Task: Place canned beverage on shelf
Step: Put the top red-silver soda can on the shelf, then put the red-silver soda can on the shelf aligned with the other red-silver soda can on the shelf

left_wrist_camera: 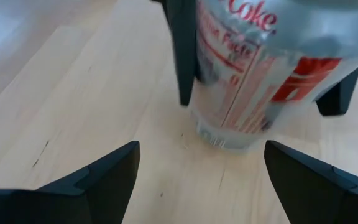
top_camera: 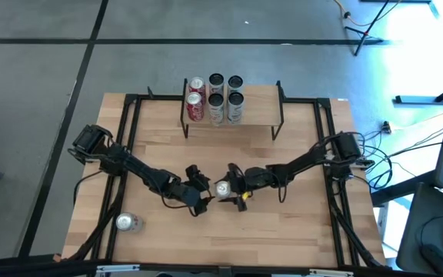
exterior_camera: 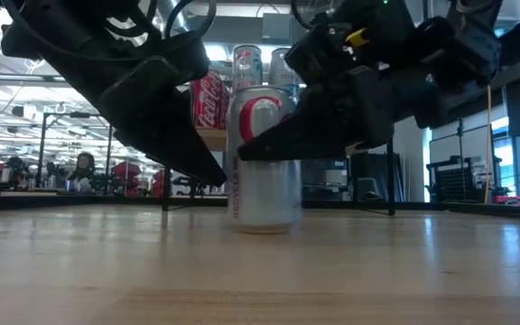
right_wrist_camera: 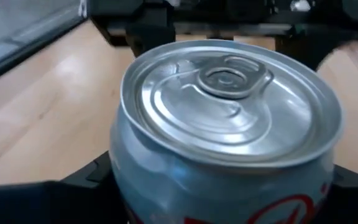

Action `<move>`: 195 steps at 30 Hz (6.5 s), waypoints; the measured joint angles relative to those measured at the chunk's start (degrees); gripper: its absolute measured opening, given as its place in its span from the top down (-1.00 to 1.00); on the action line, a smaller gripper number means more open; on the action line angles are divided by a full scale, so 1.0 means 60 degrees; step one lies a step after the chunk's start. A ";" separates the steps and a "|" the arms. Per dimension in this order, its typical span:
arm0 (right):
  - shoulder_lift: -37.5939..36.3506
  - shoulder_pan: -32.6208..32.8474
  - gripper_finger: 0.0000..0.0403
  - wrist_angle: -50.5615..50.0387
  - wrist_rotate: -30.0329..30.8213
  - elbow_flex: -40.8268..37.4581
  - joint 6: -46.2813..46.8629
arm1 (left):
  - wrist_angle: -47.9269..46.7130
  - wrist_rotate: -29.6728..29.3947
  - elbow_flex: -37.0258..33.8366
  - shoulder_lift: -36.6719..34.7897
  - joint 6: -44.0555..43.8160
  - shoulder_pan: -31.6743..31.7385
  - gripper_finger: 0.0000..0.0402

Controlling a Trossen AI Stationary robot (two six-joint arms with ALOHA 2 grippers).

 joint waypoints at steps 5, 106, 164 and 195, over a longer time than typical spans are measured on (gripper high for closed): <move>-0.1151 0.0018 -0.36 -0.1850 0.0845 -0.0039 -0.0205 | -0.0035 0.0083 0.0000 0.0000 -0.0006 -0.0141 -0.64; -1.0043 -0.3509 -0.83 -0.6915 -0.3087 -0.0671 -0.0251 | -0.1831 0.0123 0.1333 -0.0831 0.0559 0.0070 -0.64; -0.7945 0.2306 -0.84 -0.2668 0.0243 -0.1978 -0.0087 | -1.3111 0.3482 0.3965 -0.1064 -1.7107 -0.7745 -0.63; -0.7832 0.3894 -0.84 -0.7918 0.5213 -0.1169 0.2041 | -0.6835 0.0896 0.3089 -0.1019 -0.5594 -0.2532 -0.34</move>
